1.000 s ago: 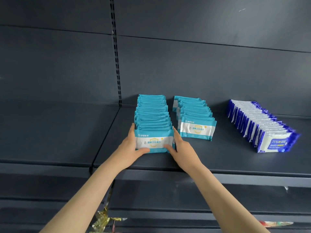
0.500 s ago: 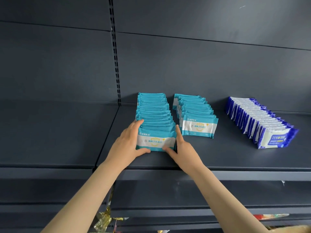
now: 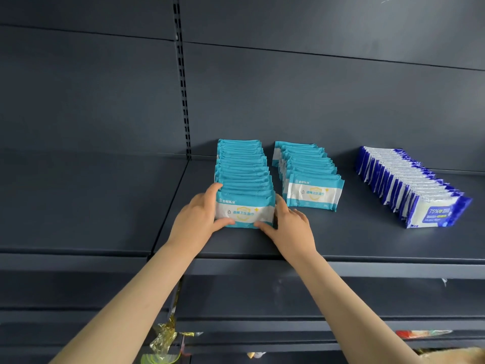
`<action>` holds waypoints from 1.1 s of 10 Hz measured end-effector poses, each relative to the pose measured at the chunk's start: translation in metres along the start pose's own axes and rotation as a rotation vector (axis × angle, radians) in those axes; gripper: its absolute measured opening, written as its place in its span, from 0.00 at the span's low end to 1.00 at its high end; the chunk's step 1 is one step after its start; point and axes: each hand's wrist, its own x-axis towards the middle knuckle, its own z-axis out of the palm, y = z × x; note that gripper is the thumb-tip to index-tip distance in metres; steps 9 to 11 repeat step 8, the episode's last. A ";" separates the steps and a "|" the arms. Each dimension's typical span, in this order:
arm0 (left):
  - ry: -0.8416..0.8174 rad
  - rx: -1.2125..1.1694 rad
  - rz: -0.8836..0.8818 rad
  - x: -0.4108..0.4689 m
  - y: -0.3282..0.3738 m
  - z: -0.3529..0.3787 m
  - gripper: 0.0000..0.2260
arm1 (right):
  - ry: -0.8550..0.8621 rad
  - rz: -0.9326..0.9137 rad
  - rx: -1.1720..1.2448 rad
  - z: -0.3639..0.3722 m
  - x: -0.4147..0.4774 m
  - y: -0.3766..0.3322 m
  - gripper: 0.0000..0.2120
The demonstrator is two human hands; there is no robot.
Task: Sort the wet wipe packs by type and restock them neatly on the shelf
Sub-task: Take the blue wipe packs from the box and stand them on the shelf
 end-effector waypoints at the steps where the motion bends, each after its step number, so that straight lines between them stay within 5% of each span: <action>1: -0.081 -0.120 -0.027 0.000 -0.004 -0.003 0.39 | -0.042 0.006 0.002 -0.004 -0.001 0.004 0.38; 2: -0.183 -0.168 -0.046 -0.002 -0.005 -0.010 0.42 | -0.052 0.011 -0.027 -0.006 -0.005 0.005 0.42; 3: -0.256 -0.163 -0.013 -0.005 -0.007 -0.013 0.42 | 0.057 -0.101 0.153 -0.002 -0.009 0.010 0.45; 4: -0.229 -0.144 0.025 -0.005 -0.009 -0.010 0.39 | 0.062 -0.307 0.086 0.001 -0.003 0.019 0.41; 6: -0.160 -0.014 0.018 -0.001 -0.007 -0.004 0.36 | 0.022 -0.275 -0.025 0.002 0.004 0.017 0.36; 8: -0.134 0.022 -0.037 -0.009 0.012 -0.011 0.41 | 0.061 -0.177 0.365 -0.006 -0.009 0.016 0.33; 11: -0.134 0.022 -0.037 -0.009 0.012 -0.011 0.41 | 0.061 -0.177 0.365 -0.006 -0.009 0.016 0.33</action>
